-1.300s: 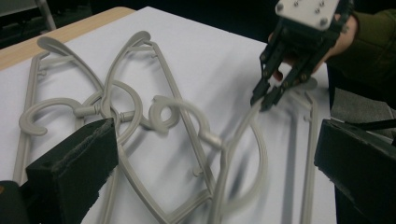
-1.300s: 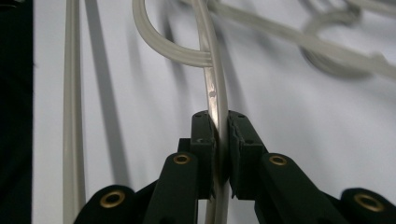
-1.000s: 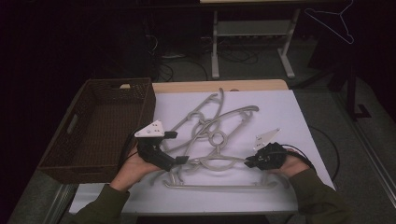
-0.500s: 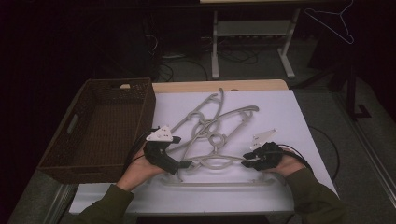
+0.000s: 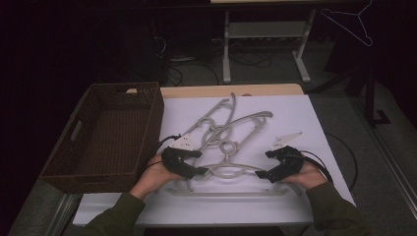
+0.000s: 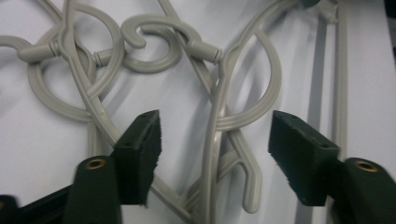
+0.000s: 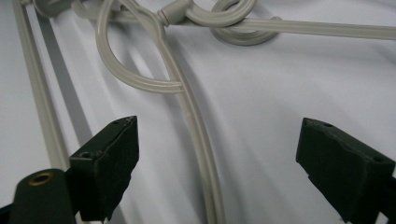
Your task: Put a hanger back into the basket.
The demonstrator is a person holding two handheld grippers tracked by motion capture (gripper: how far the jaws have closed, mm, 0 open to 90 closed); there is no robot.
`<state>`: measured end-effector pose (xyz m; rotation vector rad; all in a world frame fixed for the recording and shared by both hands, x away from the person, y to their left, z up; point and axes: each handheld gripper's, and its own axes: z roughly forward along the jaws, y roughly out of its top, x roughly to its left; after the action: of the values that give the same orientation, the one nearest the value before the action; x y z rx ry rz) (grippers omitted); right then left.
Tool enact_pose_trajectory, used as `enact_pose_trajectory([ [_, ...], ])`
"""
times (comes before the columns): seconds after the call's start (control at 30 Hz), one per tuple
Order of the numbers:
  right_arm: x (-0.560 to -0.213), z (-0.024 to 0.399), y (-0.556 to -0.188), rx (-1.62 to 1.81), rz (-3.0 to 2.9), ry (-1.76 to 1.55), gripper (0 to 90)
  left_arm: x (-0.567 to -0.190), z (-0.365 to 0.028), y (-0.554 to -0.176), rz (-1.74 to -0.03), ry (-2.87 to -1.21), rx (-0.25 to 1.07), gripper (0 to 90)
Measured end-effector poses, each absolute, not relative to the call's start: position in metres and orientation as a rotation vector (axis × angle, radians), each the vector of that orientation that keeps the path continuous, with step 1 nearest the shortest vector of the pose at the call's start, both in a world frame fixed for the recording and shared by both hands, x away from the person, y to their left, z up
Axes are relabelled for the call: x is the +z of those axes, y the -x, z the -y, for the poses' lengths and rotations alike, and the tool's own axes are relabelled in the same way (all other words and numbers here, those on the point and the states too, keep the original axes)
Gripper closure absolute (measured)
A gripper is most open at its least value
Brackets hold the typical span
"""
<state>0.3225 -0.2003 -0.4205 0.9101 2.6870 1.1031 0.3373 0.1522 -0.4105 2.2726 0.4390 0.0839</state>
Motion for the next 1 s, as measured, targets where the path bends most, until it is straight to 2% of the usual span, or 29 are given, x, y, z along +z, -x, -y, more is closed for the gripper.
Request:
enact_pose_trajectory([
  [0.1,-0.417,0.202,-0.318,1.126,-2.643,-0.928,7.1,-0.412,-0.149,-0.341,-0.421,-2.303,0.08,44.1],
  [0.3,-0.406,0.218,-0.305,1.224,-2.495,-0.978,7.2,-0.417,-0.141,-0.343,-0.39,-2.359,0.081,54.8],
  [0.73,-0.405,0.231,-0.302,1.283,-2.443,-1.025,8.2,-0.422,-0.138,-0.345,-0.372,-2.418,0.071,69.0],
  [1.0,-0.405,0.232,-0.303,1.288,-2.44,-1.011,8.4,-0.421,-0.138,-0.346,-0.376,-2.436,0.08,70.4],
])
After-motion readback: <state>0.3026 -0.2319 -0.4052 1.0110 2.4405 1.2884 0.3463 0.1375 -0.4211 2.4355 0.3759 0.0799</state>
